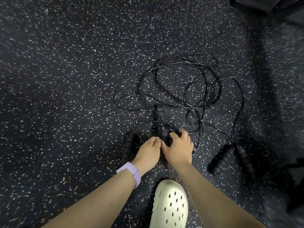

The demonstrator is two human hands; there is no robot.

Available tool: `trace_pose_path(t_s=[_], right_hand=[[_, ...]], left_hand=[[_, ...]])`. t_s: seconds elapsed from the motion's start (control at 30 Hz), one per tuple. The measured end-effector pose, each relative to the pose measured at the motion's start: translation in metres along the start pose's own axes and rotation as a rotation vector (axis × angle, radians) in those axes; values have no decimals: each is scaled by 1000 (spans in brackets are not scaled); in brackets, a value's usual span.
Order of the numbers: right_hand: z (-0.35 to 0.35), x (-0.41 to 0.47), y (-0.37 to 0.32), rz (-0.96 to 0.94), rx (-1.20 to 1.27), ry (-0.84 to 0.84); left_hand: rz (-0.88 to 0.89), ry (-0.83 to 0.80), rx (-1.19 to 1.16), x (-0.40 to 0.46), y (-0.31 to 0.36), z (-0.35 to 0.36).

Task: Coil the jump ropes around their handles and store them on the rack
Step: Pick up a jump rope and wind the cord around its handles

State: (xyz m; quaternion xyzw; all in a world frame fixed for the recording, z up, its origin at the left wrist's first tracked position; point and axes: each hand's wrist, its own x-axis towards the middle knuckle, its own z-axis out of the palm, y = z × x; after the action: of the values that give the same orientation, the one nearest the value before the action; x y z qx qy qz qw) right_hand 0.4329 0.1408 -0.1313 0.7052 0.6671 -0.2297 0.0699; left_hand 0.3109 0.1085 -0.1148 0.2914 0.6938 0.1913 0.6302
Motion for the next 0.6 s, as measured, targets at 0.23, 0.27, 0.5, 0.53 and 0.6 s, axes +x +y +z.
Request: trace_pose_path(t_s=[0.23, 0.27, 0.5, 0.53, 0.6], right_hand=[[-5, 6, 16, -41, 70, -140], [-6, 2, 14, -19, 206, -171], [-24, -13, -33, -68, 582, -85], [-30, -13, -41, -87, 599, -92], [-46, -13, -59, -123, 604, -95]], left_hand=[[-75, -2, -230, 8, -3, 21], [-72, 18, -248, 7, -3, 21], [-137, 146, -629, -5, 27, 0], [-130, 155, -654, -9, 32, -10], [-93, 168, -640, -17, 46, -31]])
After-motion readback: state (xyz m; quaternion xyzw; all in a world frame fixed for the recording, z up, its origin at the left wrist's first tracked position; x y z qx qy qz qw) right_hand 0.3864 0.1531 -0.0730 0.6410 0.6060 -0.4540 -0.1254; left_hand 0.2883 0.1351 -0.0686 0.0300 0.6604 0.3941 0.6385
